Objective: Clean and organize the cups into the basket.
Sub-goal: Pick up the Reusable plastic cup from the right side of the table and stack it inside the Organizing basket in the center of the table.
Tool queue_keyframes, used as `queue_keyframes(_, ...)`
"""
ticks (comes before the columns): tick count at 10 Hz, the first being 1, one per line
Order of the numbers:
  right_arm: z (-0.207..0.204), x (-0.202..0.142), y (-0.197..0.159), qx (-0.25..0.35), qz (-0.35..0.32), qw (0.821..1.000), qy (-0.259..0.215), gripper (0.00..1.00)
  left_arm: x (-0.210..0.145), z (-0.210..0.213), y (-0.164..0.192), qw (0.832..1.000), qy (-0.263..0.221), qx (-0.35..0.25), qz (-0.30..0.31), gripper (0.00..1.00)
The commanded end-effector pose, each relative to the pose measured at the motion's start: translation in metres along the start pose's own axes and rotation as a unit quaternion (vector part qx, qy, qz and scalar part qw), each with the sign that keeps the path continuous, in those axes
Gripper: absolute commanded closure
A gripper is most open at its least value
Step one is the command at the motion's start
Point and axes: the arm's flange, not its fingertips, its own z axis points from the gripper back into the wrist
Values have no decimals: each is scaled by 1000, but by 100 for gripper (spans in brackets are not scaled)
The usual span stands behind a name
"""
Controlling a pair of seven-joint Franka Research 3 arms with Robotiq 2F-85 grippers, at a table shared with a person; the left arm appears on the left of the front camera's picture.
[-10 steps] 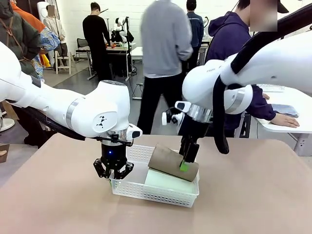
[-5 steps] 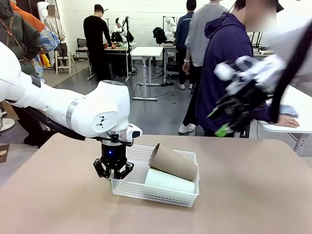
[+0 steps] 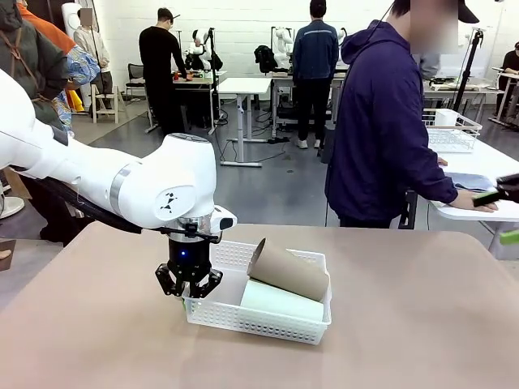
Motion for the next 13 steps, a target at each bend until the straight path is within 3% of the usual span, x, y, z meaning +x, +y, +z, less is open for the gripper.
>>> queue_keyframes(1, -13, -30, -18, 4, -27, 999, -22, 0, 0, 2, 0, 1000, -3, -1, 1, 100)
queue_keyframes(3, -18, -55, -18, -11, -55, 998, -32, 0, 0, 2, 0, 1000, -3, -1, 1, 100)
queue_keyframes(4, -3, -46, -3, 3, -35, 999, -17, 0, 0, 2, 0, 1000, -3, -1, 1, 100)
queue_keyframes(13, -3, -46, -3, 3, -35, 999, -17, 0, 0, 2, 0, 1000, -3, -1, 1, 100)
